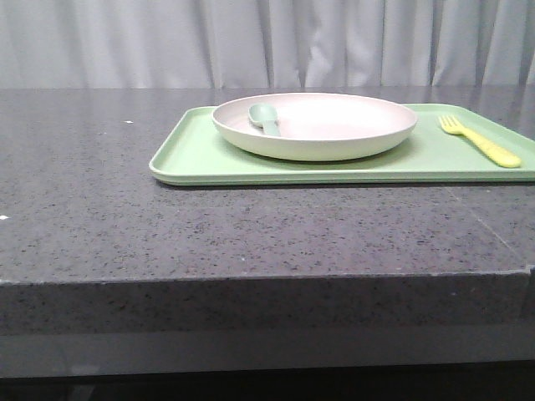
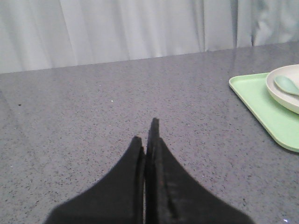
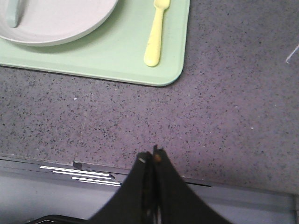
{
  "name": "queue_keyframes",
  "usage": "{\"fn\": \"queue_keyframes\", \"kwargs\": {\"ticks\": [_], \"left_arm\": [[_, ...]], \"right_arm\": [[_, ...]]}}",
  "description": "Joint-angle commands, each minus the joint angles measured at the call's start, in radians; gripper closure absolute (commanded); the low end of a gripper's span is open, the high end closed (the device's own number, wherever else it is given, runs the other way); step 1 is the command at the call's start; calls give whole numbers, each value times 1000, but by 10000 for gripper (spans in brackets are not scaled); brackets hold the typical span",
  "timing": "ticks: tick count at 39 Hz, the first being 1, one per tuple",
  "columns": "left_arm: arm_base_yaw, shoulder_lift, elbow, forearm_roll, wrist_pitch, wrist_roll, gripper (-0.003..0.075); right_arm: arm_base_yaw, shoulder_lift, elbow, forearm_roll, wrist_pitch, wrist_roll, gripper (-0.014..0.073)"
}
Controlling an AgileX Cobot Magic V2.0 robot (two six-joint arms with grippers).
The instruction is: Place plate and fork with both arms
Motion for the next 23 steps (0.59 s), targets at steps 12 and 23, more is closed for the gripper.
{"fn": "queue_keyframes", "kwargs": {"ticks": [12,23], "left_arm": [[-58,-109,373,158,-504,-275,738],[-84,-112,453,153,-623,-273,738]], "right_arm": [[0,-1,-25,-10,-54,-12,662],[0,-1,-25,-10,-53,-12,662]]}}
